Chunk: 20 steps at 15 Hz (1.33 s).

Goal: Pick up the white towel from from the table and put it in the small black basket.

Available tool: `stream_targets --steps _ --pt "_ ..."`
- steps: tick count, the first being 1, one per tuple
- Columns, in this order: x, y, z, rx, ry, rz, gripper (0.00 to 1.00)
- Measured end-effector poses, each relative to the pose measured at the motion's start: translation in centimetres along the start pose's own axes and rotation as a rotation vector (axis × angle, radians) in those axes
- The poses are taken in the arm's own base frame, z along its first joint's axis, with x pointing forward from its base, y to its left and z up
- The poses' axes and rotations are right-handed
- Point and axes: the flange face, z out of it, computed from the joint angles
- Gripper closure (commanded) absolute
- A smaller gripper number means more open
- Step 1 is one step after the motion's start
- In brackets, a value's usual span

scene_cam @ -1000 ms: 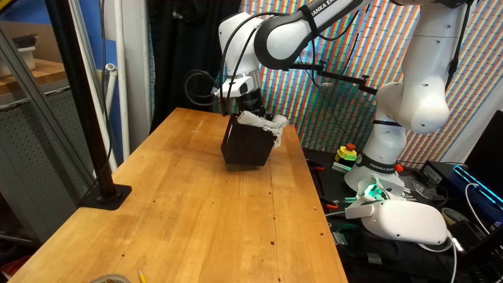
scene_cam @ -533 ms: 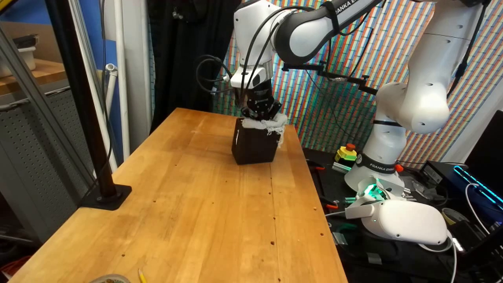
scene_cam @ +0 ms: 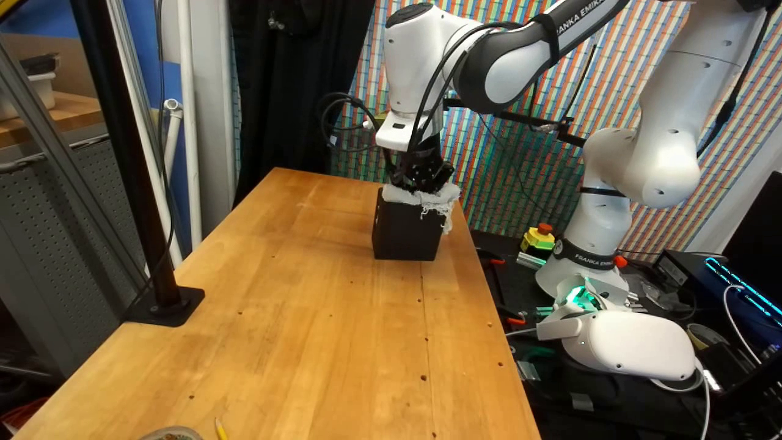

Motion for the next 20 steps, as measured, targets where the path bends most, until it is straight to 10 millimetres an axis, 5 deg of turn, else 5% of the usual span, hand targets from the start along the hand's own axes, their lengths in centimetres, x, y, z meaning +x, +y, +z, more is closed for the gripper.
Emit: stream_targets --steps 4,9,13,20 --pt "-0.7 -1.4 -4.4 -0.102 -0.002 0.038 0.96" --pt "-2.8 -5.4 -9.4 -0.212 -0.005 0.103 0.96" --pt "-2.6 -8.8 -8.9 -0.174 0.065 0.173 0.96" --pt "2.0 -12.2 -6.9 -0.14 0.188 0.383 0.96"
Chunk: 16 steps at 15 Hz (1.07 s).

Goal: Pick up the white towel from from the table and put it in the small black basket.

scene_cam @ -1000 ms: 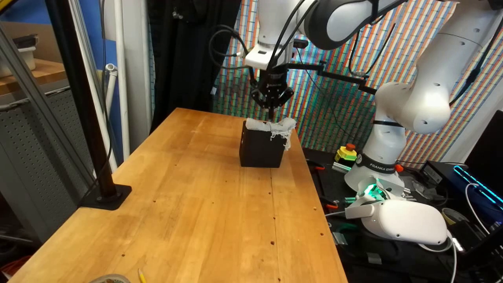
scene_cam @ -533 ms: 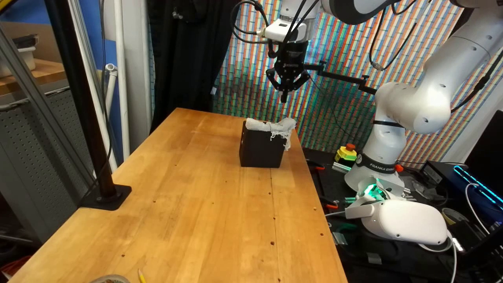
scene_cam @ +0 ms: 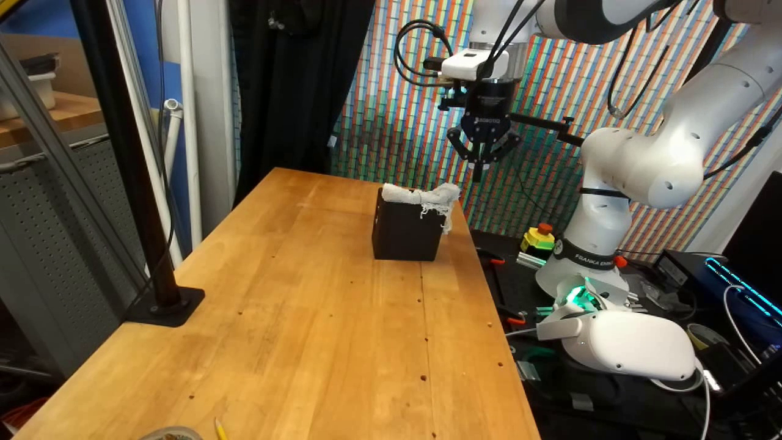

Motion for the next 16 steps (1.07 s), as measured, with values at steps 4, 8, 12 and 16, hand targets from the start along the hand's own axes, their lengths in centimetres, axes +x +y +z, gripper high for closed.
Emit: stream_targets --steps 4,8,12,16 --pt "2.2 -1.4 1.3 -0.147 0.033 0.08 0.96" --pt "3.1 -1.7 3.4 -0.304 -0.022 0.087 0.96" --pt "3.0 -0.6 4.3 -0.387 -0.098 0.126 0.96" --pt "2.1 0.5 5.2 -0.42 -0.166 0.171 0.96"
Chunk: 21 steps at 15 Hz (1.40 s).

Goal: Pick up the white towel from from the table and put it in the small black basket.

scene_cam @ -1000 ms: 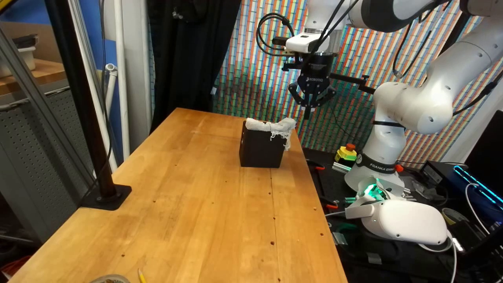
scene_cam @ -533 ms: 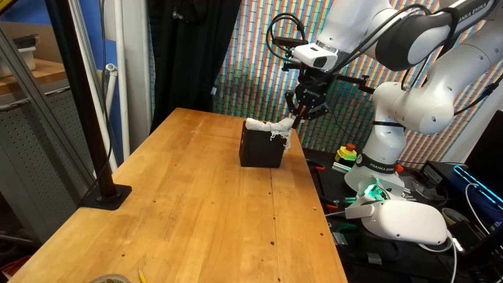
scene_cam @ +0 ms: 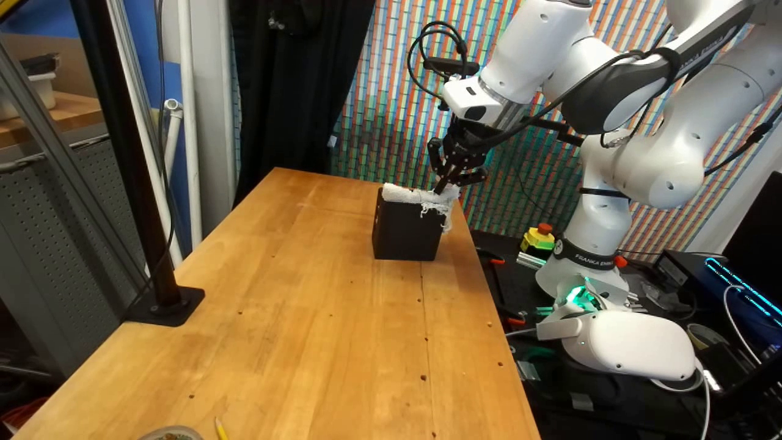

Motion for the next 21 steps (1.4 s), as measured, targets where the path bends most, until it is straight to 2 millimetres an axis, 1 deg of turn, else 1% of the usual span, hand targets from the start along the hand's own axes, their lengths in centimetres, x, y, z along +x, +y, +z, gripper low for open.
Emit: stream_targets --steps 4,8,11,15,18,21 --pt "-0.3 0.2 0.8 0.001 -0.029 0.019 0.96" --pt "-0.3 0.4 1.0 0.029 -0.014 0.04 0.96" --pt "0.2 0.6 0.8 0.033 -0.004 0.035 0.96" --pt "1.2 1.6 1.0 0.031 -0.007 0.022 0.96" --pt "1.8 2.8 2.2 0.026 -0.045 0.012 0.97" --pt "2.0 4.2 4.4 0.048 -0.088 0.017 0.96"
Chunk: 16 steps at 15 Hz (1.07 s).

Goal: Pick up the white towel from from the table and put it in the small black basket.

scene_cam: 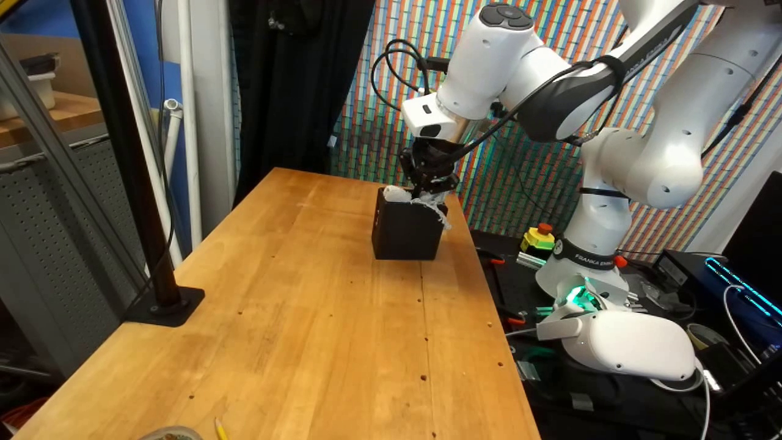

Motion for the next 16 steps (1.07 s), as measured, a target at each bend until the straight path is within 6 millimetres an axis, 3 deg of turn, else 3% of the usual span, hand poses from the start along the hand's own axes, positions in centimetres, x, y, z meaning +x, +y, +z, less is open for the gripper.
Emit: stream_targets --steps 5,13,16 --pt "1.0 1.2 4.0 0.1 -0.058 -0.006 0.96" --pt "1.7 2.2 6.8 0.248 -0.176 -0.093 0.96" --pt "1.7 2.8 6.8 0.287 -0.181 -0.092 0.96"
